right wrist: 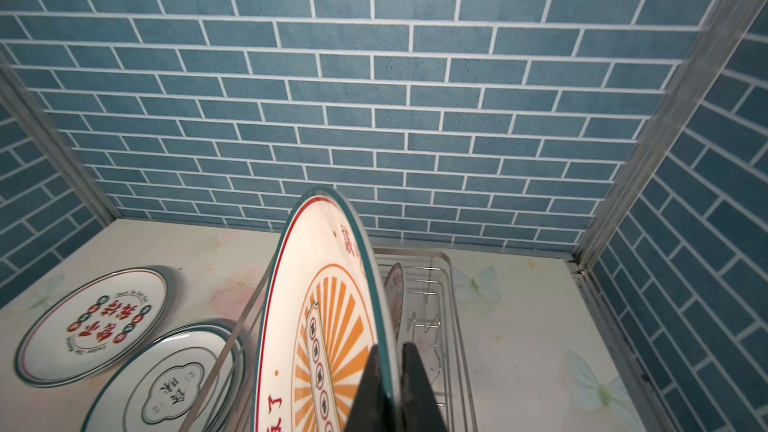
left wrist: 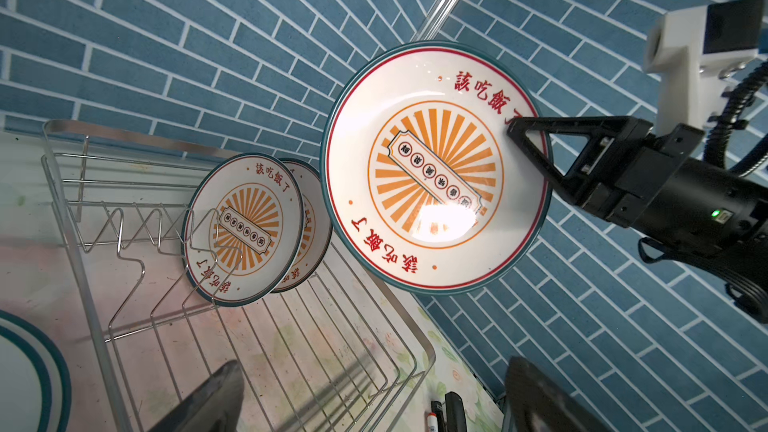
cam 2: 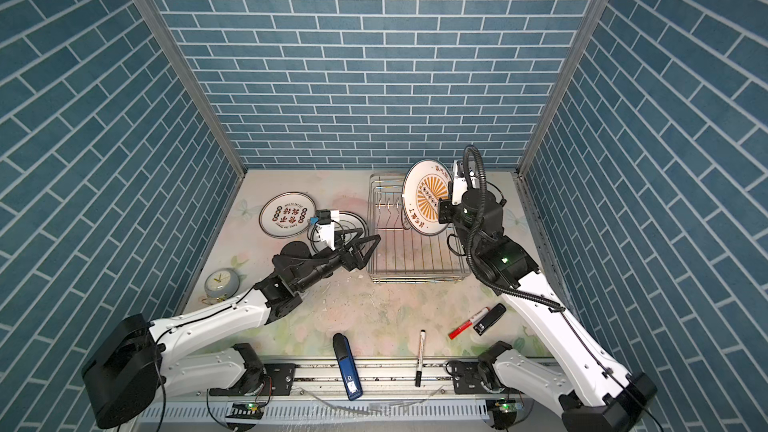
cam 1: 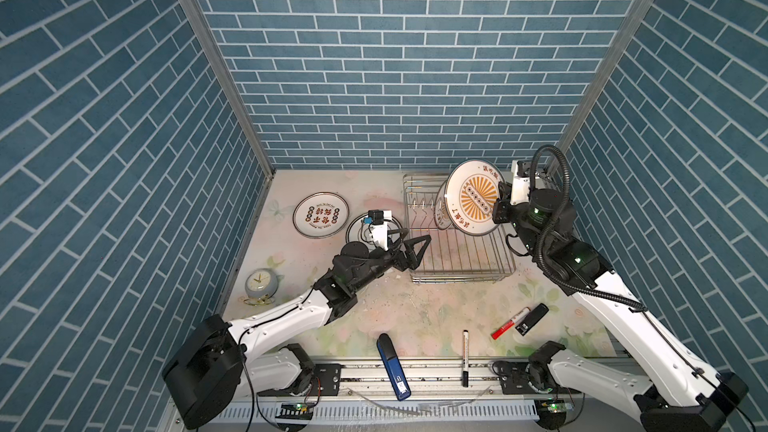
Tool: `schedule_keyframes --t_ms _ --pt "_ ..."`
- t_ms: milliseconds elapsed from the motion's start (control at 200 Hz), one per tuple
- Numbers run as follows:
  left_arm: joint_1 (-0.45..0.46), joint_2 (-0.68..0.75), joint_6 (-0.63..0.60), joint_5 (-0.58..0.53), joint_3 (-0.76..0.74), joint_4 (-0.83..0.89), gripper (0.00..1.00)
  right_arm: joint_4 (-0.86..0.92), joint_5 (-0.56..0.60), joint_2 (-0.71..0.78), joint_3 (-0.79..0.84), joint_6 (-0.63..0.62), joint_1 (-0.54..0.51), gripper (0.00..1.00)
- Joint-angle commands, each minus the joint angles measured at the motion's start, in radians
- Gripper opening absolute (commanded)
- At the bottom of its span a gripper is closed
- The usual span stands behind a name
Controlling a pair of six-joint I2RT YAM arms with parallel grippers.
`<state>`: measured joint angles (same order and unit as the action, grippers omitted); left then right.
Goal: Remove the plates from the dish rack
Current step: 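Bring the plate toward the left gripper and close the left gripper on its rim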
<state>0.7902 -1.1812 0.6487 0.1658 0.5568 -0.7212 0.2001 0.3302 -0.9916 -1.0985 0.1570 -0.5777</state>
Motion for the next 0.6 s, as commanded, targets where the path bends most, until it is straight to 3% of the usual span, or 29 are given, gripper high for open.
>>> schedule_keyframes --t_ms 0,300,470,540,595 --pt "0.006 0.005 0.023 0.015 -0.023 -0.056 1.00 -0.080 -0.197 0.053 0.029 0.113 0.016 0.00" --pt "0.011 -0.025 0.053 0.039 -0.019 -0.111 1.00 -0.146 -0.501 0.115 0.101 0.223 0.065 0.00" --pt "0.012 -0.035 0.073 0.026 -0.023 -0.135 0.96 -0.201 -0.595 0.129 0.142 0.252 0.070 0.00" --pt "0.012 -0.037 0.080 0.011 -0.024 -0.136 0.92 -0.220 -0.620 0.135 0.157 0.262 0.074 0.00" --pt "0.012 -0.039 0.090 0.004 -0.024 -0.141 0.83 -0.227 -0.629 0.139 0.164 0.265 0.076 0.00"
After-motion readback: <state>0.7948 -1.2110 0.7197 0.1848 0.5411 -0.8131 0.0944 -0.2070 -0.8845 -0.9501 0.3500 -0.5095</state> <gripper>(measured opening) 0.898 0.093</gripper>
